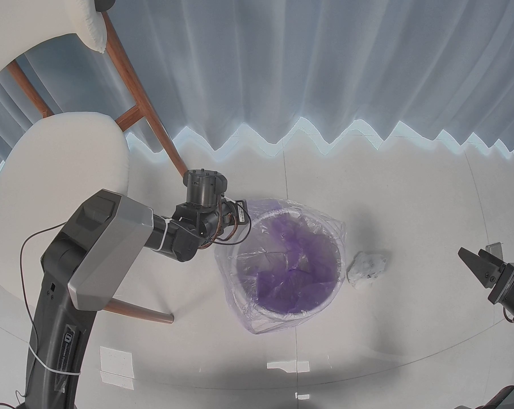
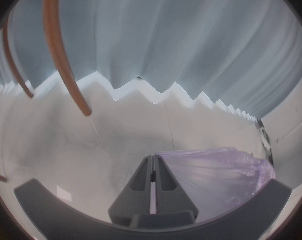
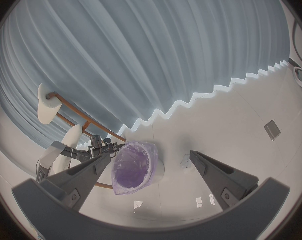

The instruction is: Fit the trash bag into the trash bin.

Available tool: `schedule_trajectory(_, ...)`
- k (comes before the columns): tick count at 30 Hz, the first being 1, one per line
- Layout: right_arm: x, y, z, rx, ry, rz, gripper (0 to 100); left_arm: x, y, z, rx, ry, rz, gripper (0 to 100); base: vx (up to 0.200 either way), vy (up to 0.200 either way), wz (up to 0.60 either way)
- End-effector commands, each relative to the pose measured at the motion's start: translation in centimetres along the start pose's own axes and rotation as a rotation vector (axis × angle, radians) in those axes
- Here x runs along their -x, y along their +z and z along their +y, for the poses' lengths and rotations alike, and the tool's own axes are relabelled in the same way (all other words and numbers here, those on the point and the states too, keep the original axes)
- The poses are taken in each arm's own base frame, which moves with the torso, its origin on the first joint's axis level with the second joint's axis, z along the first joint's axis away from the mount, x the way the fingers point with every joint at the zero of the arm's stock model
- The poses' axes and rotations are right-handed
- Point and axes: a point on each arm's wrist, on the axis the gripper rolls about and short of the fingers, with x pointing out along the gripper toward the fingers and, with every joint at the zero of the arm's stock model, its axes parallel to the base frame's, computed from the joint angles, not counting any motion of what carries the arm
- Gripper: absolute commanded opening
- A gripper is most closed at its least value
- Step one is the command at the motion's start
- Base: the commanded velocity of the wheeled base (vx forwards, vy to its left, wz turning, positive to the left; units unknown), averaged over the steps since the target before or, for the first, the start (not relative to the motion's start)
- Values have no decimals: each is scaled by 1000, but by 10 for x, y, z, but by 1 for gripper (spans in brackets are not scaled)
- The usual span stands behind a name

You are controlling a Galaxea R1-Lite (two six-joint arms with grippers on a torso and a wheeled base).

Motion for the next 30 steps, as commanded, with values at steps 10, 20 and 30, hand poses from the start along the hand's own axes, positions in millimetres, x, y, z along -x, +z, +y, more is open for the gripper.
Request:
schedule_trajectory(10,-1,-2,-1,-1,-2,10,100,-1,-10,2,321,51,114,0,0,0,0)
schedule_trajectory(20,0,-3,-1,-2,-3,13,100,-2,-18,7,496,102,164,0,0,0,0)
schedule_trajectory(30,0,-2,-1,-2,-5,9,100,-6,-29,12,610,135,183,0,0,0,0)
